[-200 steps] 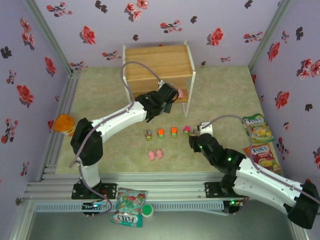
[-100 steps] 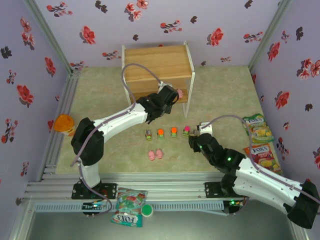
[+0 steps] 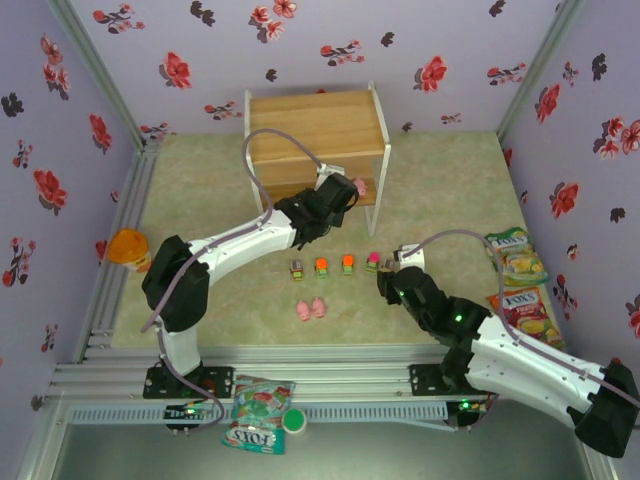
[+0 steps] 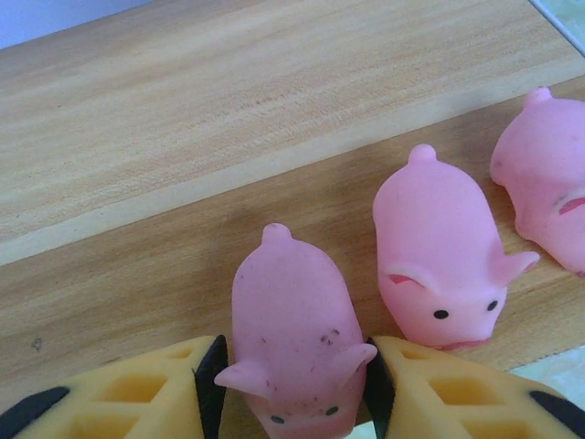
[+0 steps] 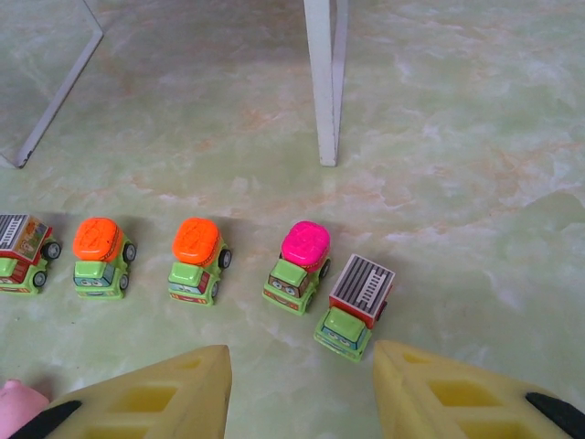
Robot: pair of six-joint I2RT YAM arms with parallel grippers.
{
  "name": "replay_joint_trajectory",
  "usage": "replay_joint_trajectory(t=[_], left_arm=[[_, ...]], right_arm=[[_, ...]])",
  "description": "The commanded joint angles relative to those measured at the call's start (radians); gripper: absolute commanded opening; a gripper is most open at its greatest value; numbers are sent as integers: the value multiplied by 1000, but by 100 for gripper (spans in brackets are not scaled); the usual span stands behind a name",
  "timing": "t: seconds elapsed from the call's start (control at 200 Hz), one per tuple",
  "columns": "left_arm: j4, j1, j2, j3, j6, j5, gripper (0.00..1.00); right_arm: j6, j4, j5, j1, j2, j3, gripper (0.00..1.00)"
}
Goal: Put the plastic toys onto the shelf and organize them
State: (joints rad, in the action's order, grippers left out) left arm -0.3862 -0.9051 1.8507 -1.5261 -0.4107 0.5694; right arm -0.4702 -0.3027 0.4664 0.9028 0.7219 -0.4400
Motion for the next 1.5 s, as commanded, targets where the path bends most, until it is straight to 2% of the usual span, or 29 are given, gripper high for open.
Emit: replay_joint_trajectory(t=[0.0,0.845,1.24,1.495], left_arm=[[3,-6,-23,16,19,33,49],[-17,-51,-109,50,12,103,53],[-22,-63,-207,170,-16,135,54],[-34,-68,-203,179,-15,145,54]], right_arm=[[22,13,-9,-6,-7,7,46],[22,11,-10,-7,-6,7,46],[27,17,-20,-4,-13,10,46],[35,23,-30,-4,-33,17,46]])
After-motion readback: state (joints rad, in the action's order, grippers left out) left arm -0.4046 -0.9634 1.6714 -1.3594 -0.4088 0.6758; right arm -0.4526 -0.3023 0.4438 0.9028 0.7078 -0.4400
